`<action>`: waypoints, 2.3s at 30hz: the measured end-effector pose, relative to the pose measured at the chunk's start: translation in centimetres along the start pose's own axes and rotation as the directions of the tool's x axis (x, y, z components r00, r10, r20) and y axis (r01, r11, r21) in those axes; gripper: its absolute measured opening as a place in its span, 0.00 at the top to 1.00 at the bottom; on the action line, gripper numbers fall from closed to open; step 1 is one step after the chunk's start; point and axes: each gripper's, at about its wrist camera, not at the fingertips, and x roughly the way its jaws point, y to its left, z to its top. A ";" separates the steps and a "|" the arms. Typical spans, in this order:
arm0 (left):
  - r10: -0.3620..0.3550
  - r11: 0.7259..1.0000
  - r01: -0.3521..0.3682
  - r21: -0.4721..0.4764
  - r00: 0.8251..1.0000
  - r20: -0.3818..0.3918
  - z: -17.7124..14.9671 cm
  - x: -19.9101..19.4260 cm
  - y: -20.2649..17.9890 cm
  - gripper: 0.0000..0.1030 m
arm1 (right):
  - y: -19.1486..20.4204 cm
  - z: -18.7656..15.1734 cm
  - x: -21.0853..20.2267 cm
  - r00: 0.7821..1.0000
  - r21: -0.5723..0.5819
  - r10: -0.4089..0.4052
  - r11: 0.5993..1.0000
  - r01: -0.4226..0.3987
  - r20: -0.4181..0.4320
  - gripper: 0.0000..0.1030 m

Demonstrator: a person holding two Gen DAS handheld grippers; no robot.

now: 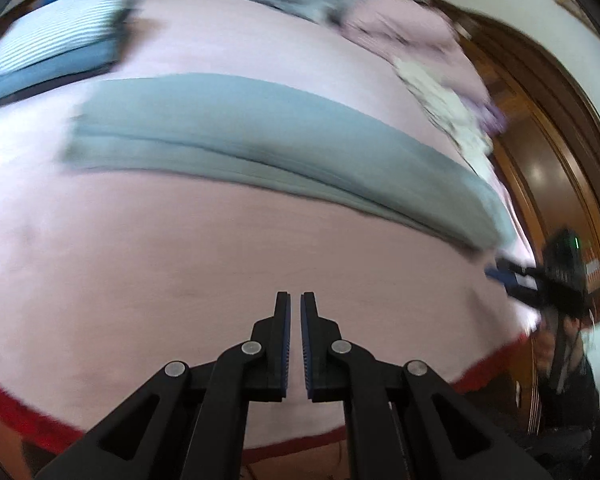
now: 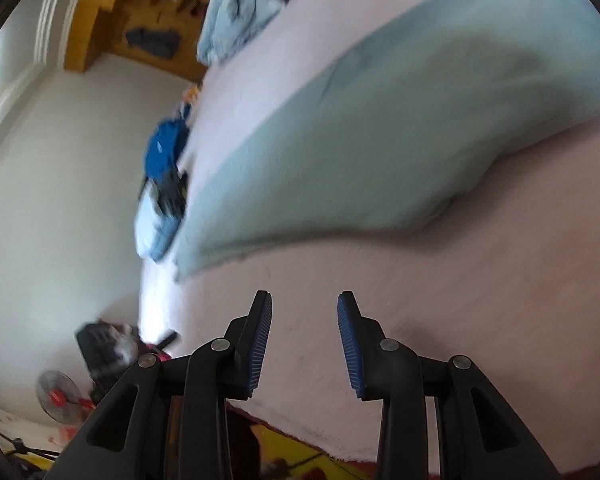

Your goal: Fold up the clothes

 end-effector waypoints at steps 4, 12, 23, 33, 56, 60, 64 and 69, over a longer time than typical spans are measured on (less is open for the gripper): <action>0.042 0.993 -0.033 -0.113 0.996 0.073 1.7 -2.7 6.4 0.97 | 1.0 -0.7 1.6 0.998 -0.004 -0.029 1.000 0.029 -0.046 0.62; -0.046 0.960 0.092 -0.263 0.983 0.176 9.5 -2.5 12.0 0.82 | 1.7 -2.6 2.1 0.996 0.012 -0.065 0.998 0.066 -0.062 0.61; -0.140 0.821 0.215 -0.529 0.974 0.179 11.0 2.4 17.2 0.82 | 2.5 -2.7 1.8 0.996 0.011 -0.067 0.998 0.068 -0.059 0.61; -0.092 0.759 0.184 -0.625 0.980 0.176 10.9 3.9 19.9 0.78 | 6.7 -0.5 4.7 0.996 -0.056 -0.012 0.998 0.007 -0.091 0.58; -0.111 0.805 0.220 -0.551 0.968 0.224 12.5 3.3 17.6 0.99 | 6.0 -1.5 5.4 0.990 -0.004 0.005 1.000 -0.006 -0.141 0.57; -0.178 0.775 0.316 -0.548 0.940 0.290 10.5 0.6 16.3 0.99 | 6.1 -1.8 5.4 0.989 0.000 0.014 1.000 -0.014 -0.146 0.56; -0.264 0.696 0.427 -0.577 0.900 0.348 8.7 -0.1 16.3 0.99 | 7.5 -1.8 6.2 0.986 -0.045 0.032 0.998 -0.040 -0.164 0.53; -0.261 0.706 0.413 -0.575 0.907 0.331 10.0 0.5 16.2 0.99 | 11.2 -0.4 10.1 0.965 -0.040 0.170 0.983 -0.181 -0.198 0.44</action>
